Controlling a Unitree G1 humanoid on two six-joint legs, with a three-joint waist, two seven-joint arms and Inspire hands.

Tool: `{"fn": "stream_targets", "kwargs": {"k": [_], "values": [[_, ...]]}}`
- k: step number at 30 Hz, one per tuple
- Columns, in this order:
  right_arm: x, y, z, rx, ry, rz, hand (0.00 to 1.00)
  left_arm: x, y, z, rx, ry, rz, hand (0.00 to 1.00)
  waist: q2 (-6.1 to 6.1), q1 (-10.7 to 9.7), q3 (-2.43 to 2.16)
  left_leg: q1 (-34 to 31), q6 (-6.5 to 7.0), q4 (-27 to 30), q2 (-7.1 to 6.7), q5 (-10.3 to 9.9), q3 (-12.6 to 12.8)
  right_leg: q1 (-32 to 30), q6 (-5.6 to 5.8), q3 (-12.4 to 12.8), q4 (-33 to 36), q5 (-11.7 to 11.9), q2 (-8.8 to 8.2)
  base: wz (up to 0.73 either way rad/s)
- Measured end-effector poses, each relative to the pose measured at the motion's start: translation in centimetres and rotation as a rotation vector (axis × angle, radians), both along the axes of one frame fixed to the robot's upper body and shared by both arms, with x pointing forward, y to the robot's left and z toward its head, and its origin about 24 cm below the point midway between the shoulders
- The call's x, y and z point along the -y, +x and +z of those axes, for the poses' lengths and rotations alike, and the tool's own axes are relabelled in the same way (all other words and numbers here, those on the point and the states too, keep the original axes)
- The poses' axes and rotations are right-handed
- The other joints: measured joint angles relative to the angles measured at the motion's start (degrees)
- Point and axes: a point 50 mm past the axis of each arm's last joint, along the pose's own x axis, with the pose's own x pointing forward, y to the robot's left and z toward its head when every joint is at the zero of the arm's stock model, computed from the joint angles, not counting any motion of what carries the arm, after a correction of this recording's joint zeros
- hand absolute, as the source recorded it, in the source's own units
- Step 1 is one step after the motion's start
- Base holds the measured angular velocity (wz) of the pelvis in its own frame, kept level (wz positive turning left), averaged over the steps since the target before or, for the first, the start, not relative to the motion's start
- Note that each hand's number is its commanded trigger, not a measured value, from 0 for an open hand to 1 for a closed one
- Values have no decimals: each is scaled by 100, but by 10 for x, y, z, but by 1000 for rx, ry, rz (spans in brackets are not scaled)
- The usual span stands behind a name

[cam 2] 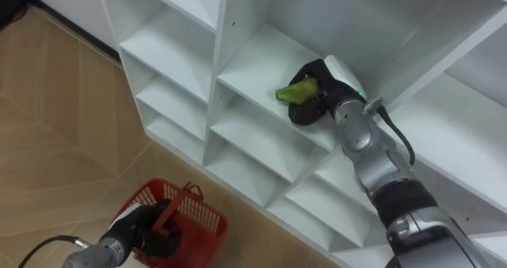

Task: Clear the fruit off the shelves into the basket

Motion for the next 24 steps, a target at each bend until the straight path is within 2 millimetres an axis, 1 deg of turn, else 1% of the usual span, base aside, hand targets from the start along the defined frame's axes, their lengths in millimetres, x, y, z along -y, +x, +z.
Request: {"fn": "stream_targets", "kwargs": {"k": [3,4,6,8,9,11,14,16,19,21,22,23,24], "values": [[0,-1,0,0,3,0,100,1,4,2,12,-1,-4,100,11,-11,-6,5,1,17,4,1,10,5,0,33,2,0,-3,-1],[-2,-1,0,4,7,6,100,3,6,3,20,-3,-9,100,14,-11,-7,7,2,20,33,1,29,4,0,52,1,0,-5,-8],[-8,-5,1,17,29,26,100,5,9,5,36,1,-16,100,37,-17,-15,16,2,21,51,1,88,4,1,89,4,1,-3,-11],[-19,-10,1,31,56,65,100,7,10,7,48,2,-16,100,98,-47,-24,58,2,5,74,0,194,5,1,177,12,1,1,-18],[-21,-12,1,36,64,73,100,8,10,7,50,0,-14,100,118,-52,-28,68,2,-5,77,0,209,5,1,179,14,1,1,-15],[-27,-19,0,48,87,94,100,9,10,6,51,0,-12,100,204,-162,-69,105,3,-29,84,1,228,13,1,217,25,1,1,-6],[-35,-27,-2,56,93,129,100,9,10,7,58,5,-4,100,278,-183,-108,201,6,-85,91,3,327,49,-1,320,30,2,16,-16],[-38,-32,-3,65,82,151,100,10,11,7,68,3,0,100,330,-269,-128,202,6,-86,97,3,330,59,-2,322,26,3,14,-2],[-43,-41,-4,81,90,178,100,14,12,7,78,-9,2,100,444,-381,-121,206,8,-80,101,2,359,60,-2,357,27,4,7,-3],[-48,-46,-4,80,101,199,100,15,12,7,82,-16,6,100,510,-442,-119,236,10,-89,117,1,435,60,-1,417,29,6,-4,-18],[-52,-48,-4,78,112,215,100,16,11,7,84,-19,5,100,555,-461,-120,272,18,-107,143,-4,531,60,-4,479,32,16,-1,-28],[-56,-50,-4,80,126,226,100,16,11,7,88,-24,8,100,596,-486,-124,302,19,-135,152,-5,559,64,-8,482,31,25,13,-23],[-57,-51,-4,81,130,230,100,16,12,8,91,-29,12,100,610,-526,-123,315,19,-141,153,-5,559,73,-8,485,31,25,14,-12]]}}
